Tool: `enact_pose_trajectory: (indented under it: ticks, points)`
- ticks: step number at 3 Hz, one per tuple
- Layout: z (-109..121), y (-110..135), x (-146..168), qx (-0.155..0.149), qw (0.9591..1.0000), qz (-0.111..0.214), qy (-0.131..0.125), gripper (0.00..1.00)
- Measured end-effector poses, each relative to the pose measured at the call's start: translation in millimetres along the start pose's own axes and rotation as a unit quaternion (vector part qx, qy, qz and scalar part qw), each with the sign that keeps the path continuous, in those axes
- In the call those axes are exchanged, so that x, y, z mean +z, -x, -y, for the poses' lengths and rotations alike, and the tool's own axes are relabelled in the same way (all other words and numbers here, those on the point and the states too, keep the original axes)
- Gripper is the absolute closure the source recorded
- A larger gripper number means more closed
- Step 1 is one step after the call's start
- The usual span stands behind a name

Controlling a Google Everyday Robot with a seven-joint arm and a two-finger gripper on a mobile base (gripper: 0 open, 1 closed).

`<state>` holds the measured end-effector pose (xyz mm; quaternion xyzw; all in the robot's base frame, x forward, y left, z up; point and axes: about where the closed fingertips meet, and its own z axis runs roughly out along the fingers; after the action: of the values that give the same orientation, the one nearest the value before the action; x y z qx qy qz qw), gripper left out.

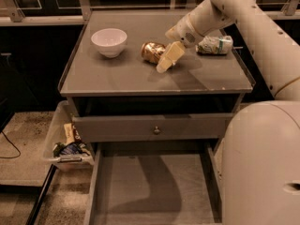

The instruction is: Place orange can into middle drawer

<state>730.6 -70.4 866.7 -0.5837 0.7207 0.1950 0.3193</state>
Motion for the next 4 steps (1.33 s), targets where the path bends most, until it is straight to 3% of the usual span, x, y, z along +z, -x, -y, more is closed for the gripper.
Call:
enact_pose_trajectory:
  ticks: [1, 2, 4]
  points:
    - [4.6, -5.4, 10.3, 0.02, 0.9995, -0.024, -0.007, 0.0]
    - [5.3, -6.6, 12.1, 0.024, 0.9993, -0.028, -0.008, 0.14]
    - [5.3, -6.6, 12.2, 0.024, 0.9993, -0.028, -0.008, 0.6]
